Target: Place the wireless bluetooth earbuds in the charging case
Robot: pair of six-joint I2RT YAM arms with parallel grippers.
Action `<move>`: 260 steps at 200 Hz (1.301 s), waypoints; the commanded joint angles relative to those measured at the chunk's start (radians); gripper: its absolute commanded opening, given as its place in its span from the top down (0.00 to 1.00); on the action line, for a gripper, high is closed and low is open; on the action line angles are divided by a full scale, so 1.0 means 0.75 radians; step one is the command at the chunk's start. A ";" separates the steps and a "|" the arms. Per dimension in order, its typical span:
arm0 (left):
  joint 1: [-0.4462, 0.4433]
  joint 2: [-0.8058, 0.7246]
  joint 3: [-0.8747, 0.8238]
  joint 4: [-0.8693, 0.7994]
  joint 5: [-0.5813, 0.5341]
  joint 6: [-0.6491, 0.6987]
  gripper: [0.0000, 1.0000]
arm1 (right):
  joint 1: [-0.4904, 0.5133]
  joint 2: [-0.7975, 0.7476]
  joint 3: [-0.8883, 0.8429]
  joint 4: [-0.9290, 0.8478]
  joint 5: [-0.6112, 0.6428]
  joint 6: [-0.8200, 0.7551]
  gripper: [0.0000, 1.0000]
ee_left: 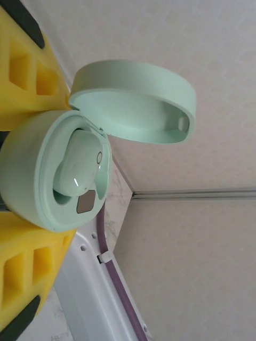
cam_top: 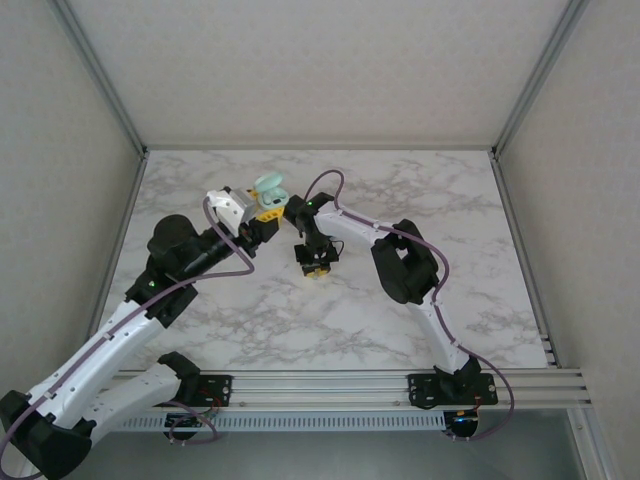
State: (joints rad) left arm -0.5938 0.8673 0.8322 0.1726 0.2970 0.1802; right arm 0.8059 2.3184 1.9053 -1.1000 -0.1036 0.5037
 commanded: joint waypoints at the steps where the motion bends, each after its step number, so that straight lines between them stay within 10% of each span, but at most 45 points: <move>1: 0.000 0.003 0.008 0.023 0.002 -0.011 0.74 | 0.012 -0.105 -0.018 0.005 0.025 -0.010 0.81; 122: -0.006 0.169 0.060 0.084 0.087 -0.043 0.74 | -0.346 -0.932 -0.563 0.359 -0.316 0.126 0.82; 260: -0.018 0.342 0.103 0.167 0.241 -0.069 0.74 | -0.483 -1.264 -0.428 0.433 -0.762 0.144 0.82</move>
State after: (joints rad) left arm -0.5949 1.1191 0.8696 0.2520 0.4412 0.1417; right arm 0.4454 1.4033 1.5467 -0.8043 -0.5812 0.5995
